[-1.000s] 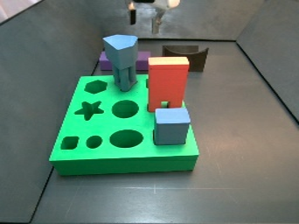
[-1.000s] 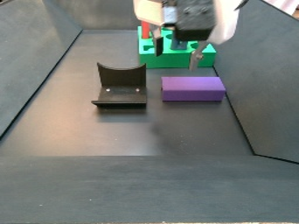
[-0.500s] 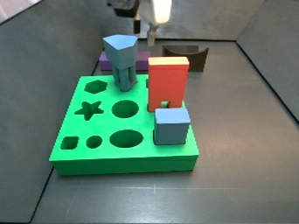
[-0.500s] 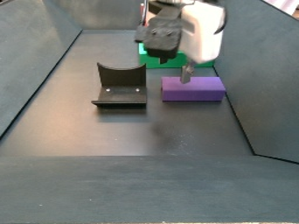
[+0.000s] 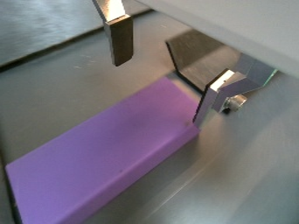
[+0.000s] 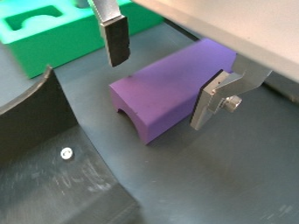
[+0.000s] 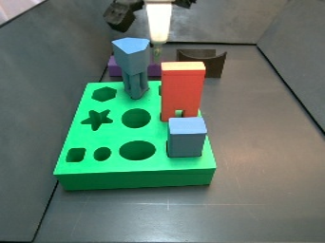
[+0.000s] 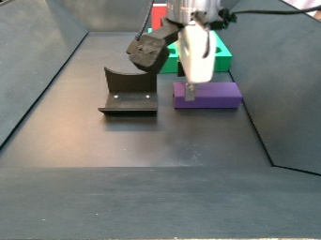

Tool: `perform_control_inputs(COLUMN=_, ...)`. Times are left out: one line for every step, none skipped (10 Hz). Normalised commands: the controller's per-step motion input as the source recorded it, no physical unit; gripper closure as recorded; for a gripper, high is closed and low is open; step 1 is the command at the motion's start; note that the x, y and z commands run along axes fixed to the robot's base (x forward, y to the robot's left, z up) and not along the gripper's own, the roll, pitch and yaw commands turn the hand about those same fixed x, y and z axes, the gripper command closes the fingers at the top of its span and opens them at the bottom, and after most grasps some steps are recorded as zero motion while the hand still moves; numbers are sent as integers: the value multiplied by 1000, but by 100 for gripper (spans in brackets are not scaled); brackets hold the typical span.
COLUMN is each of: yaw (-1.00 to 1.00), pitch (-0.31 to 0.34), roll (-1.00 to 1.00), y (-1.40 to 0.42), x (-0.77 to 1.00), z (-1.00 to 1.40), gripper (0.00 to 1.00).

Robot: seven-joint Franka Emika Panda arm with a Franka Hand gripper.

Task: Pick up the arch object. Move up. Place the arch object on the fixture. Regrasp the arch object. Rotate the arch object. Move to above the board. Insert the arch object.
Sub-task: Pick up the arch object.

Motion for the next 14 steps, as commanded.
perform_control_inputs(yaw=-886, pitch=-70, roll=-87, y=-174, x=0, z=-320, gripper=0)
perform_control_inputs(yaw=-737, pitch=-14, roll=-80, y=-286, x=6, z=-289, gripper=0)
perform_control_inputs(yaw=-243, pitch=4, roll=21, y=-200, x=0, z=-194, gripper=0)
perform_control_inputs(yaw=0, pitch=0, roll=126, y=-77, x=0, z=-260, gripper=0)
perform_control_inputs(yaw=0, pitch=0, roll=113, y=-6, x=0, z=-329, gripper=0)
perform_control_inputs(yaw=0, pitch=0, roll=96, y=-26, x=0, z=-326, gripper=0)
perform_control_inputs(yaw=0, pitch=0, roll=107, y=-3, x=0, z=-331, gripper=0)
perform_control_inputs(yaw=0, pitch=1, roll=161, y=0, x=0, z=-254, gripper=0)
perform_control_inputs(yaw=0, pitch=0, roll=351, y=0, x=0, z=-203, gripper=0)
perform_control_inputs(yaw=0, pitch=0, roll=179, y=0, x=0, z=-203, gripper=0)
perform_control_inputs(yaw=0, pitch=-40, roll=-57, y=0, x=0, z=-11, gripper=0)
perform_control_inputs(yaw=0, pitch=0, roll=0, y=0, x=0, z=0, gripper=0)
perform_control_inputs(yaw=0, pitch=0, roll=0, y=0, x=0, z=0, gripper=100)
perform_control_inputs(yaw=0, pitch=0, roll=0, y=0, x=0, z=0, gripper=100)
